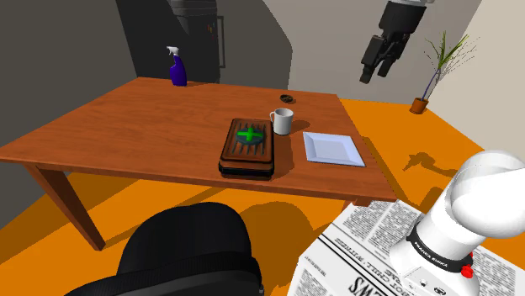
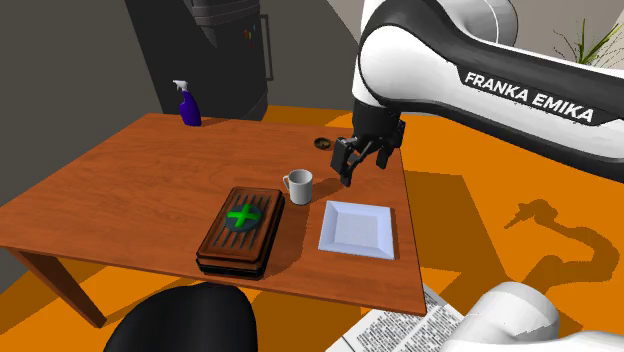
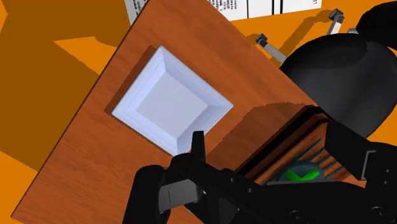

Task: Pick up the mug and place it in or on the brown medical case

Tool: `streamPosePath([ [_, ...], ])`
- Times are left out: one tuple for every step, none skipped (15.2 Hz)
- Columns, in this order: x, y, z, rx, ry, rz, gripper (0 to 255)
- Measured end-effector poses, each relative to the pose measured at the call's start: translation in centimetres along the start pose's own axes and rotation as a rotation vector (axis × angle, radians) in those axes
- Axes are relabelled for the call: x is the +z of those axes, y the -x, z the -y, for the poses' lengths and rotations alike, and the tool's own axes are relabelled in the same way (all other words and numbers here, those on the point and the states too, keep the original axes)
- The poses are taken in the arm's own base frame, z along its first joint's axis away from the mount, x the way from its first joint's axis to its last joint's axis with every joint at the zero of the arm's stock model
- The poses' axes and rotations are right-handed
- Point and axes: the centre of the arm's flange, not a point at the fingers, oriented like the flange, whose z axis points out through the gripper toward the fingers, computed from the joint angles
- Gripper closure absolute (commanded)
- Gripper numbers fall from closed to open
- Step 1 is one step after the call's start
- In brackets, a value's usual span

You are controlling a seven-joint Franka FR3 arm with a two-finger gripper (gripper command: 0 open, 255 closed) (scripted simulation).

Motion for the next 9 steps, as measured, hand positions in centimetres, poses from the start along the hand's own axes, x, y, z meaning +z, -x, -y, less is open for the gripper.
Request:
streamPosePath([
  [0.0,0.0,0.0,0.0,0.0,0.0,0],
  [0.4,-0.5,-0.3,0.001,-0.001,0.002,0],
  [1.0,-1.4,-0.5,0.002,-0.003,0.004,0],
  [1.6,-2.2,-0.6,0.004,-0.005,0.006,0],
  [2.3,-3.2,-1.1,0.005,-0.008,0.009,0],
  [3.2,-4.0,-1.7,0.007,-0.01,0.012,0],
  [3.8,-5.2,-2.0,0.009,-0.013,0.014,0],
  [4.6,-6.1,-2.2,0.011,-0.016,0.016,0],
  [5.2,-7.2,-2.9,0.012,-0.018,0.019,0],
])
